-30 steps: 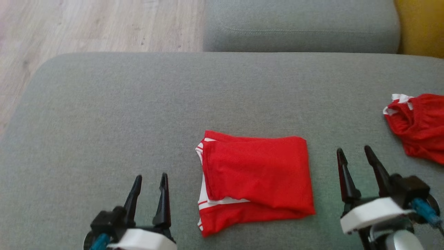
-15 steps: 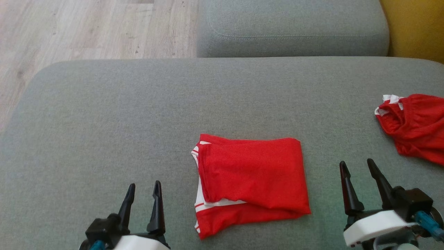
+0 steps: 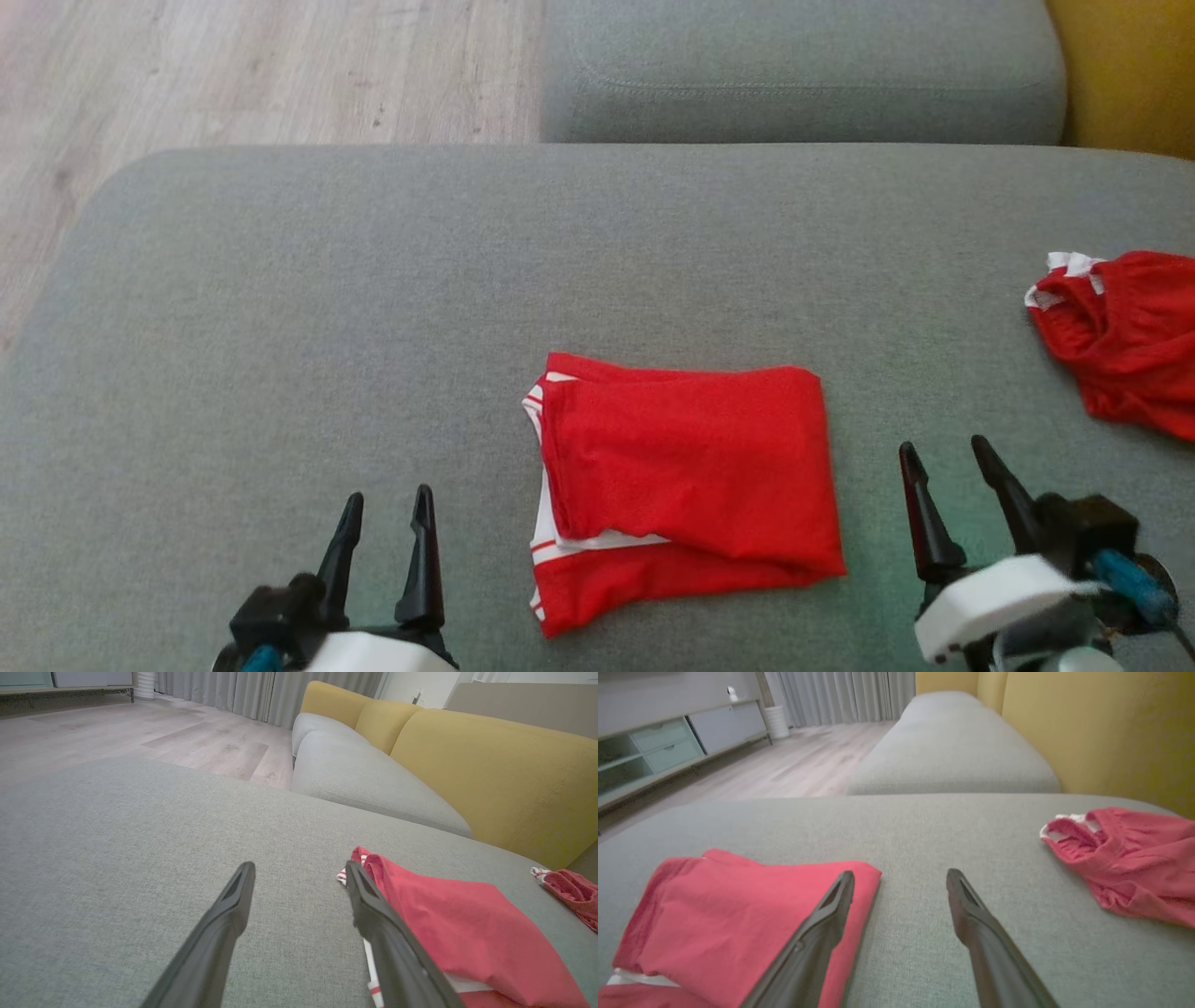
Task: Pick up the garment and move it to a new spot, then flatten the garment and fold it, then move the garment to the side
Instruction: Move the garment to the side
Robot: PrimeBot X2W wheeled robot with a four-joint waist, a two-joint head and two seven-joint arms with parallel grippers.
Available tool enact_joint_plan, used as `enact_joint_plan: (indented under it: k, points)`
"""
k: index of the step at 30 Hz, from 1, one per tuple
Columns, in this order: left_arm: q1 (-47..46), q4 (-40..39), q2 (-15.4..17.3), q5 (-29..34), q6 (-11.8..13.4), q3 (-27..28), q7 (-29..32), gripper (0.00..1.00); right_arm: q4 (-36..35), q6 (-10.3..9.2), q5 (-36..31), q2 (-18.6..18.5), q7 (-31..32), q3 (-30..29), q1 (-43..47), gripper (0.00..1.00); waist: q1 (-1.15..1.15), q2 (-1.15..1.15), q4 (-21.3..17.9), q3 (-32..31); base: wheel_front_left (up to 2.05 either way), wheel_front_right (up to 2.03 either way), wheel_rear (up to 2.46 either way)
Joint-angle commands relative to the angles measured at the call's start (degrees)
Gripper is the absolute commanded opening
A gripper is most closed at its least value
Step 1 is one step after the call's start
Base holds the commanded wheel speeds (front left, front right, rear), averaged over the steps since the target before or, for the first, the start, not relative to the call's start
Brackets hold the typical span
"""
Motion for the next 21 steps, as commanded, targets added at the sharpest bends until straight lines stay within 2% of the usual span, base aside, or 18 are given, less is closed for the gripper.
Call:
enact_joint_plan:
  k: [1, 17, 18, 19, 21]
  points:
    - [-2.5, -1.8, 0.9, 0.3, 0.3, 2.1, -0.8, 1.00, -0.7, -0.04, -0.1, -0.3, 1.3, 1.3, -4.6, 1.00, 0.00, 0.00, 0.6, 0.5, 0.00, 0.00, 0.00]
    - [-3.3, -1.3, 0.2, 0.8, 0.5, 1.7, -0.7, 1.00, 15.2, -0.04, 1.7, -0.3, 16.3, 1.1, -14.0, 1.00, 0.00, 0.00, 8.5, 4.6, 0.00, 0.00, 0.00]
    - [-3.2, -1.2, 0.0, 0.8, 0.5, 1.8, -0.7, 1.00, 15.8, -0.04, 2.0, -0.3, 16.8, 1.2, -14.1, 0.93, 0.00, 0.00, 8.8, 4.7, 0.00, 0.00, 0.00]
    - [-3.2, -1.1, -0.2, 0.7, 0.5, 1.9, -0.7, 1.00, 16.4, -0.04, 2.4, -0.3, 17.2, 1.3, -14.2, 0.60, 0.00, 0.00, 9.1, 4.8, 0.00, 0.00, 0.00]
    - [-3.1, -0.9, -0.3, 0.8, 0.4, 1.9, -0.8, 1.00, 17.2, -0.04, 2.8, -0.3, 17.7, 1.6, -14.4, 0.30, 0.00, 0.00, 9.3, 4.9, 0.00, 0.00, 0.00]
